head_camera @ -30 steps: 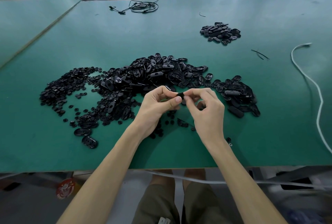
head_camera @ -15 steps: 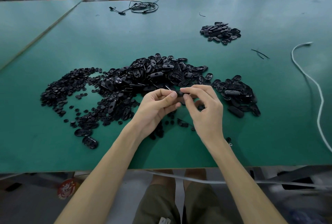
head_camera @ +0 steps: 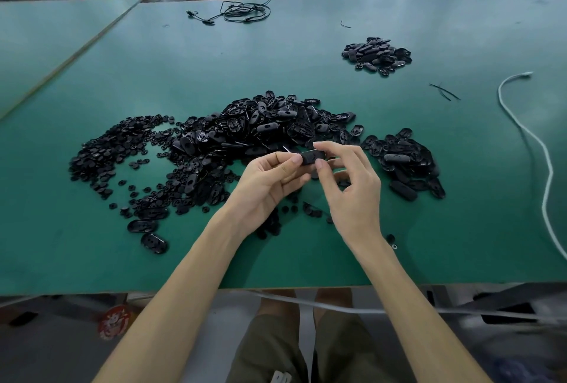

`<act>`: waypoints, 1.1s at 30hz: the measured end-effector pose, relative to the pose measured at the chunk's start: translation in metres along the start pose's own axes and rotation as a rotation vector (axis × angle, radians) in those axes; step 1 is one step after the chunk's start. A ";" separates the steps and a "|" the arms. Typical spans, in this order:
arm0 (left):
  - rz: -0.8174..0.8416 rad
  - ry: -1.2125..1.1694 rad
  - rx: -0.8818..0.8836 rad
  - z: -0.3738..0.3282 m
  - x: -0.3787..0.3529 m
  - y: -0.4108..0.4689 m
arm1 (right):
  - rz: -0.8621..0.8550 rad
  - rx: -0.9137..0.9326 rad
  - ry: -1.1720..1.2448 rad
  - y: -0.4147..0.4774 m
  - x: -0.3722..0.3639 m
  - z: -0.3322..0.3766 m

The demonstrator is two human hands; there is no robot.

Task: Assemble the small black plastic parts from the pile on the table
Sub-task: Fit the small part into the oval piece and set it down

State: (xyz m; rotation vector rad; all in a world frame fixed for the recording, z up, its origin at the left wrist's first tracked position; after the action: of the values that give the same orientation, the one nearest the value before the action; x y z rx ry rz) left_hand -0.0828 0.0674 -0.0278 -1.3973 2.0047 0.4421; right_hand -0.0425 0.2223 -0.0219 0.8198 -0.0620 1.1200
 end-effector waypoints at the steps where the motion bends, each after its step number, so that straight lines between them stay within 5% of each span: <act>1: -0.007 0.002 -0.004 0.000 0.000 0.000 | -0.001 -0.008 0.006 0.000 0.000 0.000; 33: -0.005 0.262 -0.061 0.005 0.005 0.003 | 0.041 0.017 0.071 -0.001 -0.001 -0.002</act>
State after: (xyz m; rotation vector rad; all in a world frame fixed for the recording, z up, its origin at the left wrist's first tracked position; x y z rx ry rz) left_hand -0.0849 0.0680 -0.0357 -1.5653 2.2100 0.3343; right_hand -0.0433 0.2223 -0.0241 0.7959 -0.0107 1.1890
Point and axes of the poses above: each hand's wrist, its own y-axis towards the middle knuckle, its own x-axis out of the back of the hand, z = x × y, the point moved 2 cm from there along y, towards the middle knuckle, and after that the axes turned 9 degrees about -y, right-handed, at the moved point
